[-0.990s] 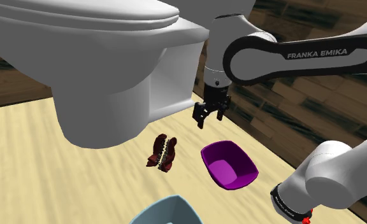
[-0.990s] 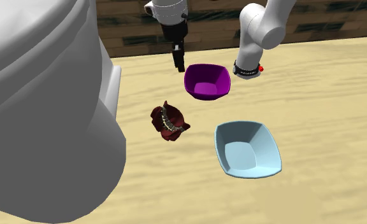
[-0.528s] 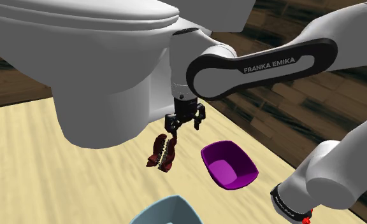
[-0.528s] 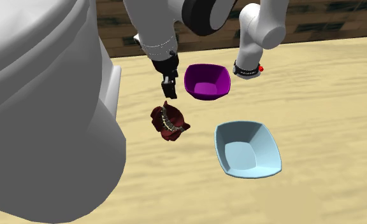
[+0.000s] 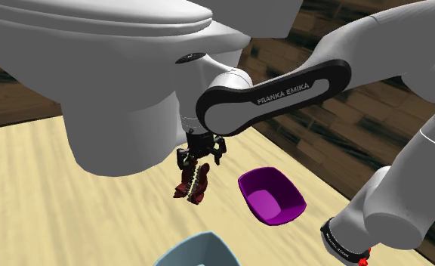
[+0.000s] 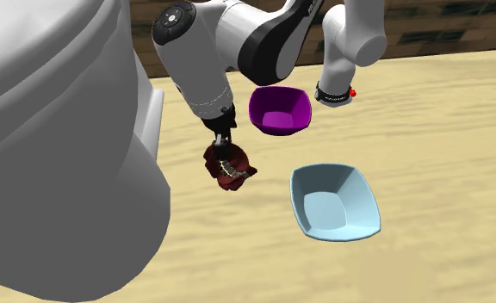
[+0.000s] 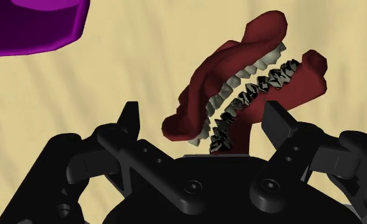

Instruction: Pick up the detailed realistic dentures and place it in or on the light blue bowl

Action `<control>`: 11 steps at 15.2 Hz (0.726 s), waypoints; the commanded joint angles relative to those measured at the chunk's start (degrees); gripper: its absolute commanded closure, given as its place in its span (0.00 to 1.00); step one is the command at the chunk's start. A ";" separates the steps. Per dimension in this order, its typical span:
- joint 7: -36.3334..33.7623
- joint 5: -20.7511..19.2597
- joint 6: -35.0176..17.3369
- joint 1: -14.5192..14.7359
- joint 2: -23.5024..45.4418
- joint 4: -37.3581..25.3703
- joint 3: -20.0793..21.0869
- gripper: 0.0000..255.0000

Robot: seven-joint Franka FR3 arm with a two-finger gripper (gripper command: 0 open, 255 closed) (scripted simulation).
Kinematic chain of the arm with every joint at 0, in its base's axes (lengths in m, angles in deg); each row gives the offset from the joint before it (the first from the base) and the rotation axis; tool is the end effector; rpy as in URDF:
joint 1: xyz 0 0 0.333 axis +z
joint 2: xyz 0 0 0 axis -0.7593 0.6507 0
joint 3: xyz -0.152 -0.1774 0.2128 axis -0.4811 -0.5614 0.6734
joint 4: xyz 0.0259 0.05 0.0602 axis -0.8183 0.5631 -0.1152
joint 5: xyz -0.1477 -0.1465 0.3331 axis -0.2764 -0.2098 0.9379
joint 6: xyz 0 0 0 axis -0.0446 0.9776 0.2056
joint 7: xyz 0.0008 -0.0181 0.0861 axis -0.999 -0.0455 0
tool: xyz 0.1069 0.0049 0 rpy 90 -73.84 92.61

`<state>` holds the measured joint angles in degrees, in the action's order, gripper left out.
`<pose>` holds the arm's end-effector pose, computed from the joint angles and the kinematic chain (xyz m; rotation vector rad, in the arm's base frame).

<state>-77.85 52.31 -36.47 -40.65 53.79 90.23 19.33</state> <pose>0.4330 0.3176 0.3704 2.9496 -0.2845 -0.2573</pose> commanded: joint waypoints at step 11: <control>-0.37 -0.55 -3.46 0.00 0.84 2.72 -0.13 0.00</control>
<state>-78.22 51.76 -39.93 -40.65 54.63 92.96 19.21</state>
